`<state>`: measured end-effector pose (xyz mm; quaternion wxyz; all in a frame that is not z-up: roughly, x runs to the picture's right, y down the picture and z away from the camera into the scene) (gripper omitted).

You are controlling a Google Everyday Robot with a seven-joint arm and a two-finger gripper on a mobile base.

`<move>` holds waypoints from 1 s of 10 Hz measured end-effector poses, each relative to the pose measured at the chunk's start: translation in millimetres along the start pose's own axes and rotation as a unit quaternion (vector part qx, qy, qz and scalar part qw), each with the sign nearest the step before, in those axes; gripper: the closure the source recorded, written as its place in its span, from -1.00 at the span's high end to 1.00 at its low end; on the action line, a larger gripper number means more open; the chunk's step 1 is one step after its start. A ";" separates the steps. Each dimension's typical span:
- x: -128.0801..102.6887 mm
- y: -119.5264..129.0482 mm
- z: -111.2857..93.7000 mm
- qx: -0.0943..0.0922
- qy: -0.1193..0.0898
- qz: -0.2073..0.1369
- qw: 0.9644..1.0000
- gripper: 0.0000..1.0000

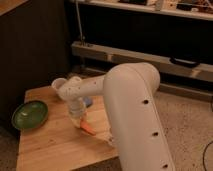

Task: Drag the pepper across the table

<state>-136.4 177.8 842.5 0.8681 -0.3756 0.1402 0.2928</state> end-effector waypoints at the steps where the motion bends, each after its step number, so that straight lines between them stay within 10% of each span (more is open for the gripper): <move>1: 5.3 -10.3 -0.8 0.003 0.001 0.008 1.000 -0.20; 10: 66.6 -75.3 10.2 0.010 0.013 0.092 0.996 -0.20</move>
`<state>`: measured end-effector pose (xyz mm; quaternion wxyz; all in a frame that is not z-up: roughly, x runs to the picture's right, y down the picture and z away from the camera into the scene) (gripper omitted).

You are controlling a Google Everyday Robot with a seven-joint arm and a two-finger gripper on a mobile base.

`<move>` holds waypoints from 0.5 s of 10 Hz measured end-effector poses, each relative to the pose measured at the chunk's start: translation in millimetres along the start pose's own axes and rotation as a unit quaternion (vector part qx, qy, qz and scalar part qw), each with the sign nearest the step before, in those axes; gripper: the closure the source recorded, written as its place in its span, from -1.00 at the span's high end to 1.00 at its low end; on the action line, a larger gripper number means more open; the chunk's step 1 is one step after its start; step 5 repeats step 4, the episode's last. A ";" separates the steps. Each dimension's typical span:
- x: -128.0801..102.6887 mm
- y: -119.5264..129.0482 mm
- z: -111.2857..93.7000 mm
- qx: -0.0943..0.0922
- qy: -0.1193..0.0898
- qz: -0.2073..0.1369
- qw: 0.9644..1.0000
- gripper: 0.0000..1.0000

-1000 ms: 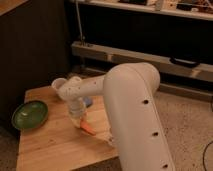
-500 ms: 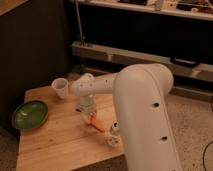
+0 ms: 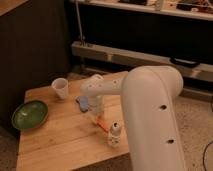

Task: Drag the pepper across the table

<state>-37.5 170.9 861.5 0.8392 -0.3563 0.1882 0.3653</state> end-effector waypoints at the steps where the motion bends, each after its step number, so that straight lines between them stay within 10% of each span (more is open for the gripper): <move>1: 5.3 -7.2 -0.7 0.000 0.003 0.008 1.000 -0.20; 5: 16.1 -24.2 -1.8 -0.009 0.008 0.020 1.000 -0.20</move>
